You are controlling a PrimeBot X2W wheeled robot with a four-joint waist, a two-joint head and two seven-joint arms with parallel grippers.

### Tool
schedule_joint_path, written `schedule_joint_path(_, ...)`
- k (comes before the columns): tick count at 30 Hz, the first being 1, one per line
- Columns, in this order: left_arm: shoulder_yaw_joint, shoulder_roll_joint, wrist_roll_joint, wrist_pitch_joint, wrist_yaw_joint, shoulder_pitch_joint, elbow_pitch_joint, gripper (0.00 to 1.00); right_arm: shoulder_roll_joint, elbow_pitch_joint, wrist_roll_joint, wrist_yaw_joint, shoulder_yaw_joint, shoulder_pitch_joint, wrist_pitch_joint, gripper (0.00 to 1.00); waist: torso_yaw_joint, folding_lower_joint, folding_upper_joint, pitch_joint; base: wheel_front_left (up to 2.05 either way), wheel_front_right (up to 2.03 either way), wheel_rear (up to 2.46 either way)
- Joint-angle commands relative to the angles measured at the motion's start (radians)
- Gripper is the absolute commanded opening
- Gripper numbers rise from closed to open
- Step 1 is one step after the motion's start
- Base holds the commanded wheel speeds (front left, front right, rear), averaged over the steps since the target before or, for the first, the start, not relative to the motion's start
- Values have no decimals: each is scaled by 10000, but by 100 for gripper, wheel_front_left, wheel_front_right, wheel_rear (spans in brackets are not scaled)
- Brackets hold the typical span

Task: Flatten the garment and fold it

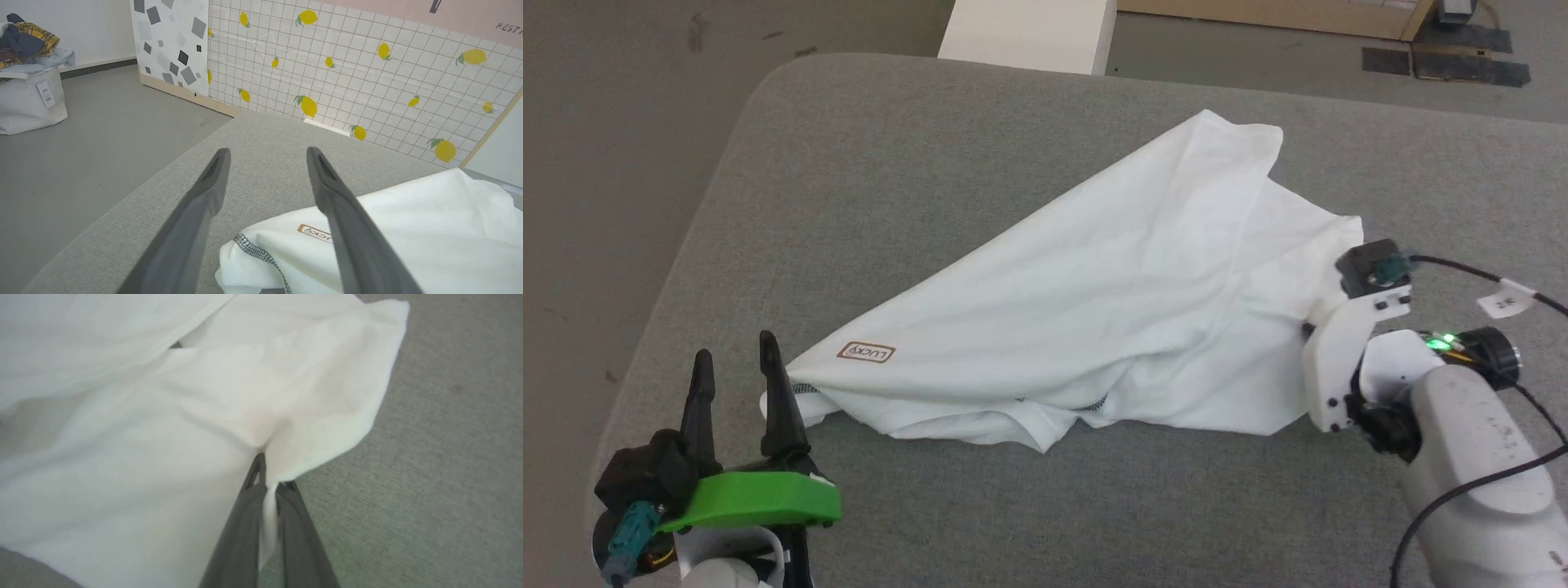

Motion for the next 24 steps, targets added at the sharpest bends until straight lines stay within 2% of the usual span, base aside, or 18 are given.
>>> schedule_joint_path(1,58,-44,175,-46,-84,-233,18,100,-358,-60,247,-21,-200,-40,-99,0,-114,0,0,-110,0,0,0)
schedule_joint_path(5,200,-99,257,-47,-189,-244,56,100,-1465,-868,809,-21,-1132,156,23,0,-305,0,0,-307,0,0,0)
schedule_joint_path(10,344,-158,303,-47,-315,-117,29,100,-2921,-1833,732,-21,-3102,1061,937,0,-659,0,0,-364,0,0,0)
schedule_joint_path(13,319,-197,284,-47,-415,-133,133,100,-3327,-1949,418,-21,-4407,1508,1267,0,-798,0,0,-319,0,0,0)
schedule_joint_path(16,204,-262,268,-47,-487,-239,307,100,-3196,-1959,-79,-21,-5638,1837,1240,0,-883,0,0,-269,0,0,0)
schedule_joint_path(17,165,-275,253,-47,-510,-260,379,100,-3090,-1972,-210,-21,-5839,1897,1175,62,-906,0,0,-268,0,0,0)
schedule_joint_path(18,125,-283,226,-47,-545,-280,469,100,-2944,-2076,-335,-21,-5983,1961,977,100,-940,0,0,-275,0,0,0)
schedule_joint_path(21,65,-290,146,-11,-606,-298,641,100,-2315,-2501,-235,-21,-6101,1901,117,100,-1060,0,0,-297,0,0,0)
schedule_joint_path(24,37,-289,43,61,-656,-321,791,100,-1627,-3067,148,-21,-5698,1840,-961,100,-1169,0,0,-378,0,0,0)
